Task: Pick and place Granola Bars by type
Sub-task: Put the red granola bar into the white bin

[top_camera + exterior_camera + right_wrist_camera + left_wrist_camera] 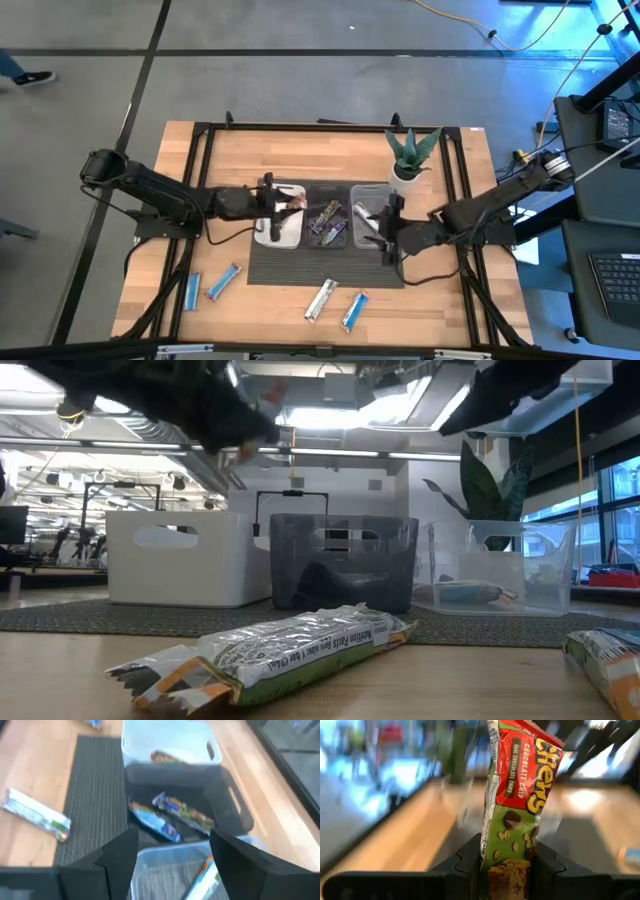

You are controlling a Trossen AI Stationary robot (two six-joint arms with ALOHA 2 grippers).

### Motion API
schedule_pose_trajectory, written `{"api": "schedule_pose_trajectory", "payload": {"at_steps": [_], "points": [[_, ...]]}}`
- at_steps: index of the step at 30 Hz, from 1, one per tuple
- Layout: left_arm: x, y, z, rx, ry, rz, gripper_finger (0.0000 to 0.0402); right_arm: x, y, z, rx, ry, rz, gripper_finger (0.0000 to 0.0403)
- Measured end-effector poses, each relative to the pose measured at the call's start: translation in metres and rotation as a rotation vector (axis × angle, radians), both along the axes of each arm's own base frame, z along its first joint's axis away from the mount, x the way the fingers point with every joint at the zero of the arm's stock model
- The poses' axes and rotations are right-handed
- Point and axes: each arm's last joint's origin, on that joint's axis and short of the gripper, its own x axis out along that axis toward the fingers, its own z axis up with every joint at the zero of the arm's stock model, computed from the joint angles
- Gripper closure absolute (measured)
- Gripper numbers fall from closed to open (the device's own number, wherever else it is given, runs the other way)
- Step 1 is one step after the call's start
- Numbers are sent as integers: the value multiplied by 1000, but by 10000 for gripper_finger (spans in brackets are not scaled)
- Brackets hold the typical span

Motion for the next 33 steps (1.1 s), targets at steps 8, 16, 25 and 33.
{"api": "schedule_pose_trajectory", "payload": {"at_steps": [8,16,25,33], "points": [[-2,3,20,-352,388,341,297,-4,-2,-16,-22,23,9,155],[3,2,4,-488,445,429,297,-9,-5,-34,-29,43,9,155],[18,7,-30,-551,584,468,297,-9,-4,-35,-26,39,8,155],[23,8,-46,-541,645,491,296,-9,-5,-35,-23,39,6,155]]}}
